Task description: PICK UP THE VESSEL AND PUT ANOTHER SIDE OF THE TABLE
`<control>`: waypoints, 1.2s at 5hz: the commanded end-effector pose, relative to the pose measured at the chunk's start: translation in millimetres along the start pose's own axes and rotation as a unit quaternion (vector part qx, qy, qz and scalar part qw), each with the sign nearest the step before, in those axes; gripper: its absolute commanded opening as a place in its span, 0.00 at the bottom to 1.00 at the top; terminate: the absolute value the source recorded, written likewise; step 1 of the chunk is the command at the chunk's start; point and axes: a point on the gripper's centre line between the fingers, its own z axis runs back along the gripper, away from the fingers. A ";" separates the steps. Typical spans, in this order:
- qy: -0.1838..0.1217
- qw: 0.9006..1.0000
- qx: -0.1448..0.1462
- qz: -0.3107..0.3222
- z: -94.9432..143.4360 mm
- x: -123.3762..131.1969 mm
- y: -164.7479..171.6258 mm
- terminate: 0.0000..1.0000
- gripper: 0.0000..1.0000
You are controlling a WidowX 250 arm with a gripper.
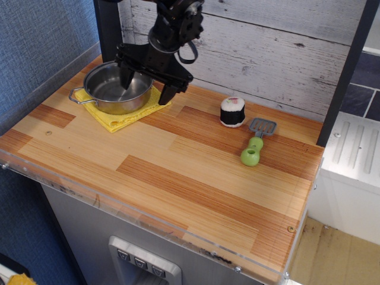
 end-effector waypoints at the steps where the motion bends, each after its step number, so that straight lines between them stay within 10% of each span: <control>1: -0.009 1.000 0.001 0.026 4.3 12.9 17.8 0.00 1.00; 2: -0.009 1.000 0.006 0.023 3.1 11.9 18.0 0.00 0.00; 6: -0.026 1.000 0.001 0.001 14.3 9.4 2.2 0.00 0.00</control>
